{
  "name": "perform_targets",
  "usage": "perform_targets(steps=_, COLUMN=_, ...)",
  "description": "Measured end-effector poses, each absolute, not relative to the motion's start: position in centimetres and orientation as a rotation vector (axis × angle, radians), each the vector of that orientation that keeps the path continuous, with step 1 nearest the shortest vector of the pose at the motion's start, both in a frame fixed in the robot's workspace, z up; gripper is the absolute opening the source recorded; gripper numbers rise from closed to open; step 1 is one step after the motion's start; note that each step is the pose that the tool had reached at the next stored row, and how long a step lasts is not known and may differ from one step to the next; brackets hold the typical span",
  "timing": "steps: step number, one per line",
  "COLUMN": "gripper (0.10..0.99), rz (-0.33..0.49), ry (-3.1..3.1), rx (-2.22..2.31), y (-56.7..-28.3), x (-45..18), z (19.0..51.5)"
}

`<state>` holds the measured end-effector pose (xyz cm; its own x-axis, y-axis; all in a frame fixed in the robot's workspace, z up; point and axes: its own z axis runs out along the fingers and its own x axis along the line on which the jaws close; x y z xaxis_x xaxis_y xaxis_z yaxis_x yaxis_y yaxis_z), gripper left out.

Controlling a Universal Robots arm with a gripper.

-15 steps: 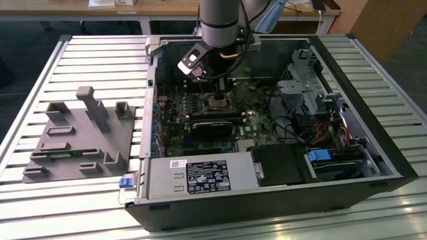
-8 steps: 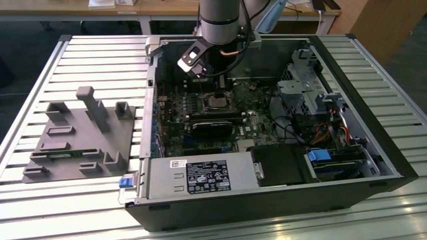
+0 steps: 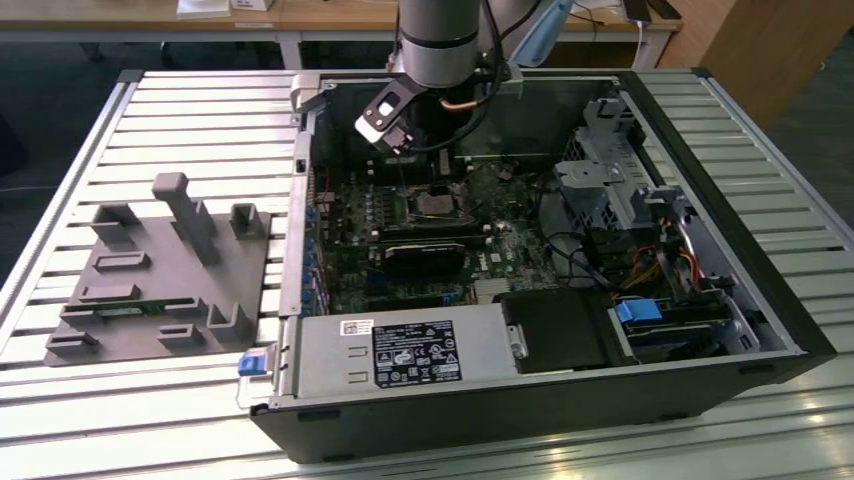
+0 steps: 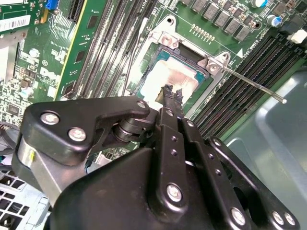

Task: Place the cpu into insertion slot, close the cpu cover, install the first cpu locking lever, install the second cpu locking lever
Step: 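Close the cpu cover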

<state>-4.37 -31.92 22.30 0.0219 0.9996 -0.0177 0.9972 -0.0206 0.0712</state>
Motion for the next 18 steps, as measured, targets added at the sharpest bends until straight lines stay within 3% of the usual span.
perform_targets(steps=18, gripper=0.106, rz=0.058, ry=2.153, rx=2.199, y=-32.16, x=-4.38, z=23.16)
